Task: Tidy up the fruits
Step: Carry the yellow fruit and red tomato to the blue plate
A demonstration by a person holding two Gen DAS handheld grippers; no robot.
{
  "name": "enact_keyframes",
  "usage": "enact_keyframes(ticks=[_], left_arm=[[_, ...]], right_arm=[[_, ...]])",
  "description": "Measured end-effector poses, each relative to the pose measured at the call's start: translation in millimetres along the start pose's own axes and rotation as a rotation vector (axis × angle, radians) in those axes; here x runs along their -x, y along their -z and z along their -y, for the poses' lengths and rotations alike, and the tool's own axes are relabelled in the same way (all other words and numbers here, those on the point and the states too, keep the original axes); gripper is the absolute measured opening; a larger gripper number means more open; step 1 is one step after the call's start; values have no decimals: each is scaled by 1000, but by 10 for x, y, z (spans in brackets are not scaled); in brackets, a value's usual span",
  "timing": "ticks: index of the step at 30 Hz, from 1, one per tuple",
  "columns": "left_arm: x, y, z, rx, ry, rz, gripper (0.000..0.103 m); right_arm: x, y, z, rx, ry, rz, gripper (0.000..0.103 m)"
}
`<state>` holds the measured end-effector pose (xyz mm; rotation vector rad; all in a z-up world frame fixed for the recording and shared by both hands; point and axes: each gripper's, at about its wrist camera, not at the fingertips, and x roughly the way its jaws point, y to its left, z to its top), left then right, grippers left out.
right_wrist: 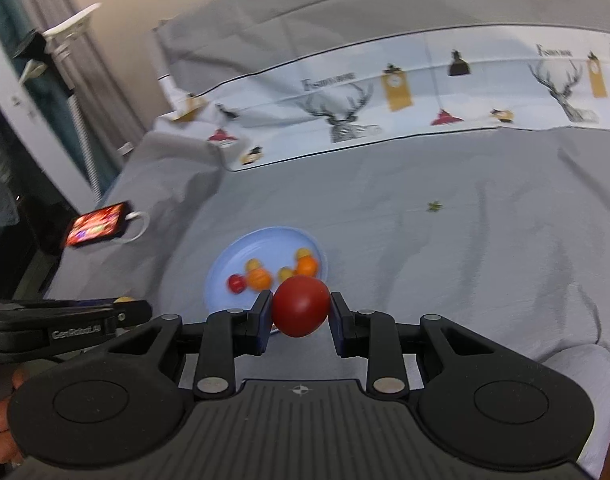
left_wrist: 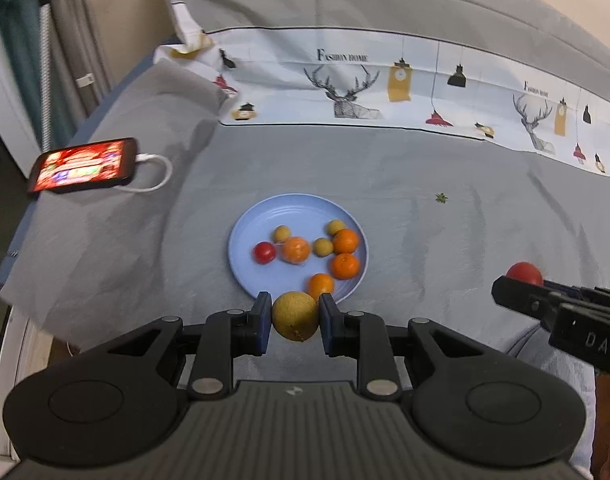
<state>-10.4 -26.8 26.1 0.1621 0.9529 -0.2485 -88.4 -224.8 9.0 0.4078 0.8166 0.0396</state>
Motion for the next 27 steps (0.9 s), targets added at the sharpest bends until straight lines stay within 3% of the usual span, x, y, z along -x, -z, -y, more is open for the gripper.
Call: enact_keyframes(ticks=[10, 27], left_arm=[[321, 240, -151, 19, -11, 53, 28], [346, 267, -170, 23, -21, 67, 28]], right_arm=[[218, 193, -408, 82, -24, 10, 31], [293, 245, -501, 128, -24, 23, 31]])
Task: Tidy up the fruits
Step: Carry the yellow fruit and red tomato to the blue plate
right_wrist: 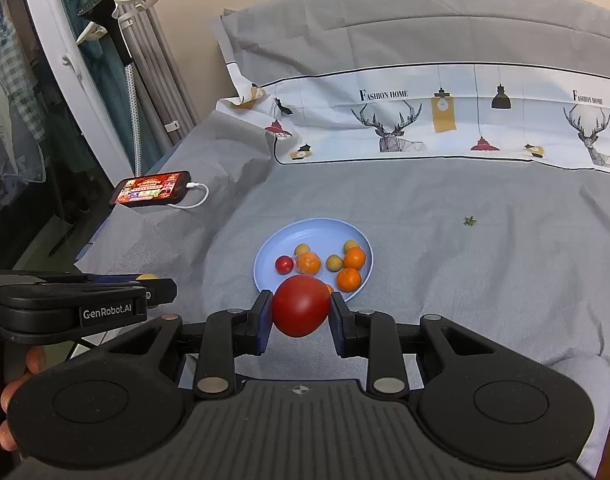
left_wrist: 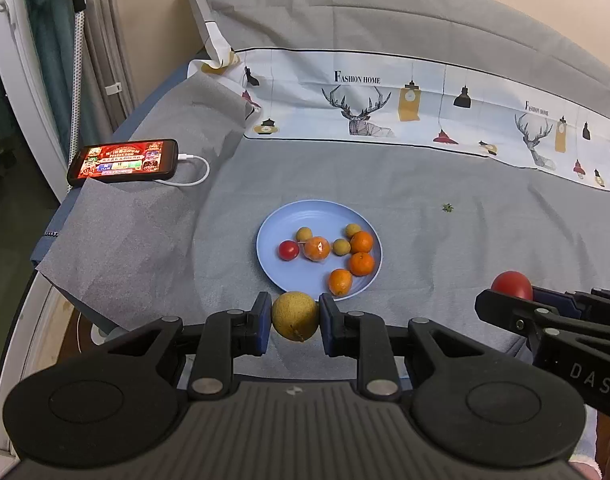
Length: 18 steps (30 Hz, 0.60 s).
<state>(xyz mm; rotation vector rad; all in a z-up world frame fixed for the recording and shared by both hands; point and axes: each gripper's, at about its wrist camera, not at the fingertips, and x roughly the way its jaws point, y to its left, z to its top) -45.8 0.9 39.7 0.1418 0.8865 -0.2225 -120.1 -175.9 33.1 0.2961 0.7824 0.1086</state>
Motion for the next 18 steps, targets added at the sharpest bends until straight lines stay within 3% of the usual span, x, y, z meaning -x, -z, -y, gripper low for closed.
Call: enact_keyframes(ticks=[18], left_arm=[[-321, -141, -124, 34, -27, -59, 28]], right_arm=[[-296, -75, 0, 19, 8, -51, 31]])
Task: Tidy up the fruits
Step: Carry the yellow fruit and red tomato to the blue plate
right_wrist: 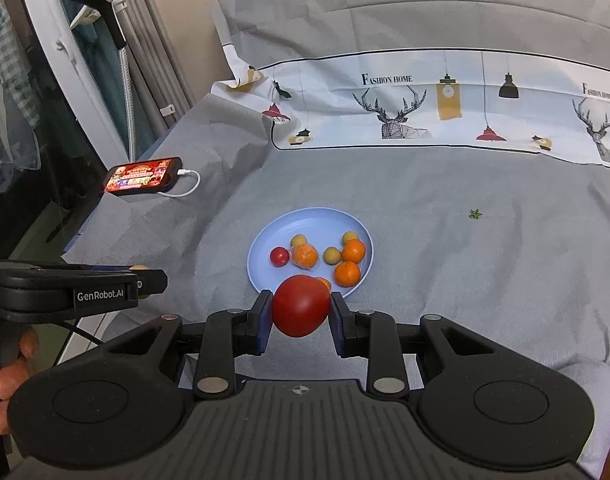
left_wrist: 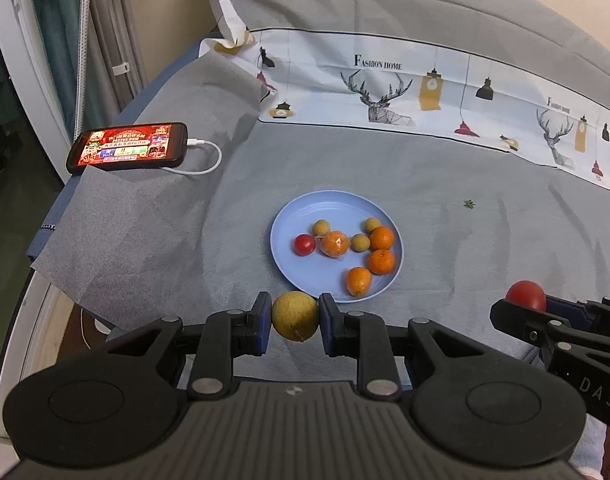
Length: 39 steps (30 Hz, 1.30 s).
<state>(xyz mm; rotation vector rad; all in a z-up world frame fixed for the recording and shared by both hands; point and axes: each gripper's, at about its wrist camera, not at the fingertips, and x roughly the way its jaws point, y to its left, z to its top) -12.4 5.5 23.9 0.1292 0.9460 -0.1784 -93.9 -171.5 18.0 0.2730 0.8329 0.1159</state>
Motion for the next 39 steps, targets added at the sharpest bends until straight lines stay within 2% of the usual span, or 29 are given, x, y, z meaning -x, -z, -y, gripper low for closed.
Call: enact_keyframes(ticks=[13, 28, 39], left_arm=[[-388, -347, -75, 24, -14, -27, 28], [-1303, -732, 35, 8, -20, -139, 28], [-1965, -877, 104, -21, -43, -204, 28]], right_arm=[[-435, -215, -2, 46, 13, -12, 31], [-1283, -507, 227, 46, 0, -53, 31], [-1969, -551, 379, 42, 16, -112, 31]])
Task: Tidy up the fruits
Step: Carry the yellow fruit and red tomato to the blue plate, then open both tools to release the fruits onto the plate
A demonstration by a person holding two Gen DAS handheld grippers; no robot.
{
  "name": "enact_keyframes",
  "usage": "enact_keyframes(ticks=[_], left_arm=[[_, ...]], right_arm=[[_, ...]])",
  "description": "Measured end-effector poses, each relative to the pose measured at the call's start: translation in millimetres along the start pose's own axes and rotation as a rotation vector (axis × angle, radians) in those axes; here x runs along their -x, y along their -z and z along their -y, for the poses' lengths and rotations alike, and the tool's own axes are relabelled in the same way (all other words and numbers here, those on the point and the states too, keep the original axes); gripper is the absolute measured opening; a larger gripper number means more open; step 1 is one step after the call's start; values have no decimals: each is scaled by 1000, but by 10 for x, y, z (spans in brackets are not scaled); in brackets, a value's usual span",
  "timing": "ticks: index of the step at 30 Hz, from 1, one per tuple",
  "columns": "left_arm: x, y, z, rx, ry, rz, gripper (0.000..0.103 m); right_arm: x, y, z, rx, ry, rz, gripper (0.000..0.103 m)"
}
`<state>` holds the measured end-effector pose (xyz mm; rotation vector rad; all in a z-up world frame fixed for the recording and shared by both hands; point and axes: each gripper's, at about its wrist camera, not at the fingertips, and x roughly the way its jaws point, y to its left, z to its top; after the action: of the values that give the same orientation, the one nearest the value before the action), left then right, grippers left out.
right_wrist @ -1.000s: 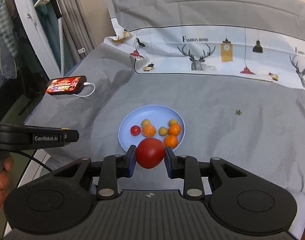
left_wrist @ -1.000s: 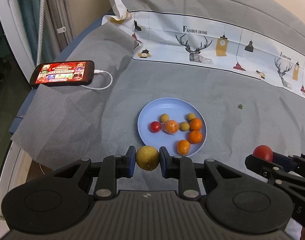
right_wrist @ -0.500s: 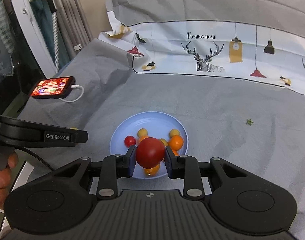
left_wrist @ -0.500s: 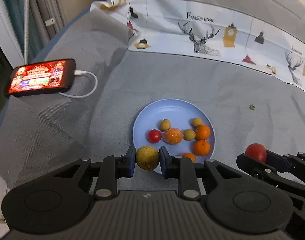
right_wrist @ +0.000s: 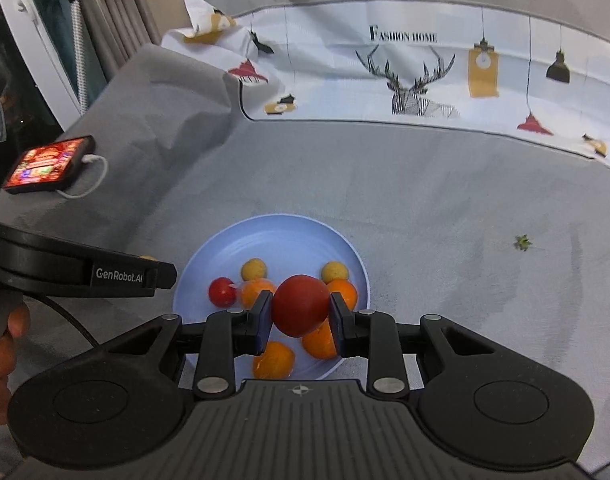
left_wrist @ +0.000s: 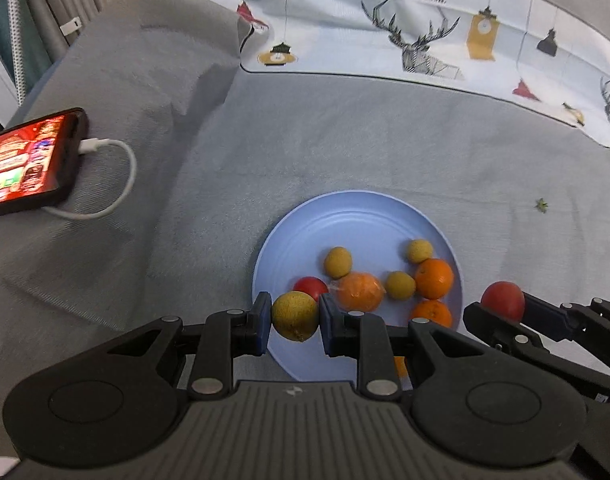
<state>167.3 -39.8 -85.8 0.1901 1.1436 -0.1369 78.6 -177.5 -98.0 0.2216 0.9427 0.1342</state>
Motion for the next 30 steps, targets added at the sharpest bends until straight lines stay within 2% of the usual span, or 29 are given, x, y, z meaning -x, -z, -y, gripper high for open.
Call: enact_keyframes(ticks=[7, 19, 21, 22, 23, 24, 25, 26, 27, 30], left_arm=[[-315, -97, 0, 2, -6, -35, 28], [-656, -174, 33, -8, -14, -63, 29], [-662, -176, 25, -13, 10, -57, 59], [-646, -172, 20, -15, 10, -54, 78], [-613, -168, 9, -17, -26, -36, 87], [-569, -153, -8, -26, -31, -13, 88], [-512, -131, -34, -31, -14, 3, 91], [-441, -97, -71, -24, 10, 8, 95], [-384, -70, -100, -12, 28, 10, 96], [-158, 110, -146, 1, 49, 21, 96]], right_arm=[[-345, -36, 62, -7, -1, -42, 31], [-674, -102, 119, -3, -1, -60, 32], [-719, -112, 130, -7, -30, -53, 35], [-732, -113, 140, -22, -34, -55, 40], [-725, -114, 163, -46, -19, -57, 43], [-701, -110, 201, -69, -20, -60, 53], [-666, -104, 239, -90, -22, -63, 59], [-603, -85, 276, -112, -15, -63, 72], [-521, -53, 307, -126, -4, -54, 78], [-243, 96, 355, -126, 19, -47, 85]])
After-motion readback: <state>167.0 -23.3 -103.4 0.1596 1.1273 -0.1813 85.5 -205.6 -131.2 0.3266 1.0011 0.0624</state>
